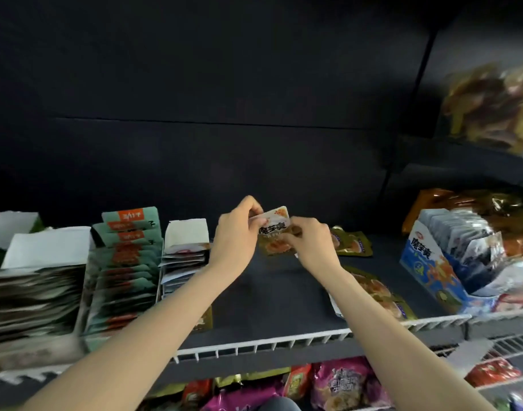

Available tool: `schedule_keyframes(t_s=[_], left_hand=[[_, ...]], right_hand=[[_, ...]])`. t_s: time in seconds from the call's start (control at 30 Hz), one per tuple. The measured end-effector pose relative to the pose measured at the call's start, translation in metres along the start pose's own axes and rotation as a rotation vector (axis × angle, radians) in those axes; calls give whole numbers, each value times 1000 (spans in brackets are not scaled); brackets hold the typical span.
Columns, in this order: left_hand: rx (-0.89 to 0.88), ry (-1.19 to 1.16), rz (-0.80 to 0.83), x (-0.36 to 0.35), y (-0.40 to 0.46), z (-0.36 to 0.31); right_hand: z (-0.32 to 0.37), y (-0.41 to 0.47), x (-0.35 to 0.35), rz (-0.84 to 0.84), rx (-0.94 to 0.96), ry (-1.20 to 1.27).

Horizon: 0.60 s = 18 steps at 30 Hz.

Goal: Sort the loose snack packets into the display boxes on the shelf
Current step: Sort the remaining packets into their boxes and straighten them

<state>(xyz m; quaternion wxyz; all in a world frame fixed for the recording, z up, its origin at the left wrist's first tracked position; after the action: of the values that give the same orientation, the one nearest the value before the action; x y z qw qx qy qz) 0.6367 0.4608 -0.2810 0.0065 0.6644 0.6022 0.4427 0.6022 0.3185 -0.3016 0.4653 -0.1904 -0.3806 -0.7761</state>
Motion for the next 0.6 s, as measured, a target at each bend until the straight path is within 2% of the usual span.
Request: schedule_keyframes(t_s=[0.13, 0.27, 0.43, 0.6], left_hand=[[-174, 83, -135, 66, -11, -8], [-225, 150, -199, 116, -22, 3], [-215, 229, -219, 151, -33, 21], [-127, 283, -116, 154, -40, 40]], right_hand=[[57, -10, -4, -63, 92, 105], [99, -17, -22, -64, 114, 197], [131, -22, -47, 3, 134, 274], [133, -23, -69, 77, 151, 215]])
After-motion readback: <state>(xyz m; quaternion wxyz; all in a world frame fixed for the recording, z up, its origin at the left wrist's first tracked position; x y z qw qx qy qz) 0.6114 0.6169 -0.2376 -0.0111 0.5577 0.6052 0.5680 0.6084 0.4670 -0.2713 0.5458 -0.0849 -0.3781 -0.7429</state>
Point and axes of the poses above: each hand's wrist, its own y-axis towards the middle knuckle, its own x-axis out of the back of the hand, z = x × y, the point moved 6 cm from there along y, towards the middle knuckle, and after that the axes turned 4 degrees about y, right-handed, at the moved point
